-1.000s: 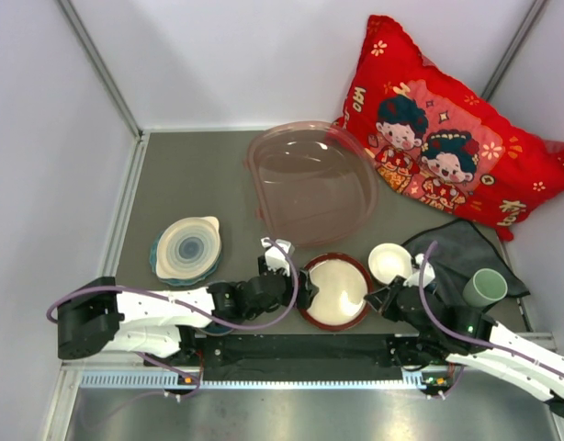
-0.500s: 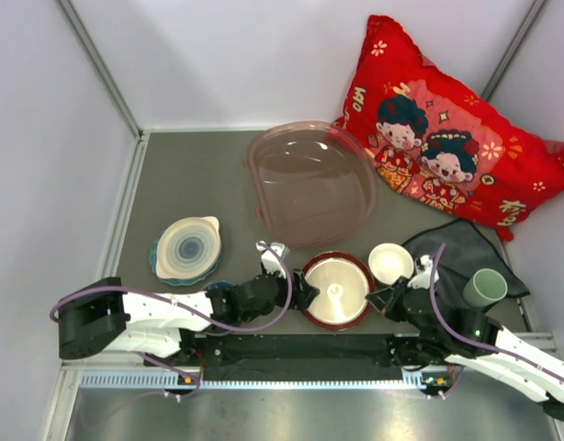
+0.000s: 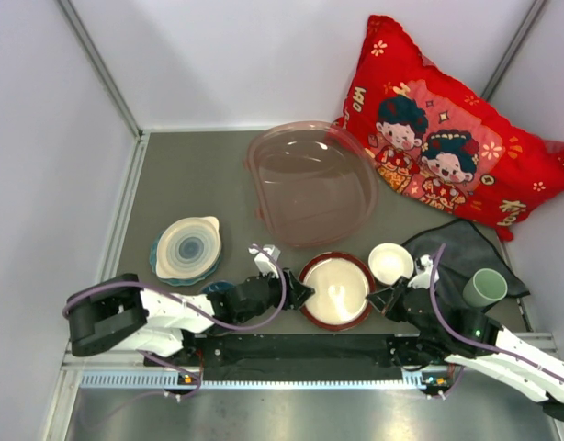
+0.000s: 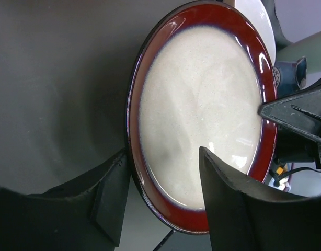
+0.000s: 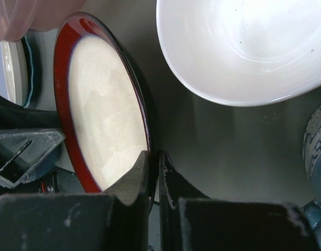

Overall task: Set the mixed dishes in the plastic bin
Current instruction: Pick up the plate at the center of the board.

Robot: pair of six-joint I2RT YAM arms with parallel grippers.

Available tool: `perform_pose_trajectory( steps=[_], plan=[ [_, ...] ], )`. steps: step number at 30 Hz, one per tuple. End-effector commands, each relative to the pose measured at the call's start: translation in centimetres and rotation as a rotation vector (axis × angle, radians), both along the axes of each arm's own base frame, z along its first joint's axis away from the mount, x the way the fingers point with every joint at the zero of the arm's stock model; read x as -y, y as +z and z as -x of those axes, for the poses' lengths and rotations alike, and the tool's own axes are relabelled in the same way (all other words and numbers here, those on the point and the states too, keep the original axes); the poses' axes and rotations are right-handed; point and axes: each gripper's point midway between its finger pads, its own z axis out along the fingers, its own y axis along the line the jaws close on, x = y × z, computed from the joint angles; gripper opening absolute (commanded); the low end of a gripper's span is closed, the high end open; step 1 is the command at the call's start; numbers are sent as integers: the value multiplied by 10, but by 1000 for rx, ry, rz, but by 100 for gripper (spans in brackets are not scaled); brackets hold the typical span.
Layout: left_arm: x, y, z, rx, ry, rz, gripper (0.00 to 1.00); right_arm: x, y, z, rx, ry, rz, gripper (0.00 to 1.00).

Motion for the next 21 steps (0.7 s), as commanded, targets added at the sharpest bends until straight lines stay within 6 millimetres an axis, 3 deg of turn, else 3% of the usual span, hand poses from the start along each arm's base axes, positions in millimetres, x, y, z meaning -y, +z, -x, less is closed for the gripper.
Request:
perform_pose_trajectory(
  steps=[1,10,15,21],
  plan=[
    [13,25,1,-9,-16,178,58,-21,92,-11,143,-15,-340,0],
    [18,25,-1,-24,-12,242,52,-24,95,-11,153,-11,-368,0],
    [21,26,-2,-17,-15,252,37,-25,93,-10,149,-7,-374,0],
    [24,27,-1,-17,-21,256,6,-26,93,-10,148,-3,-376,0]
  ],
)
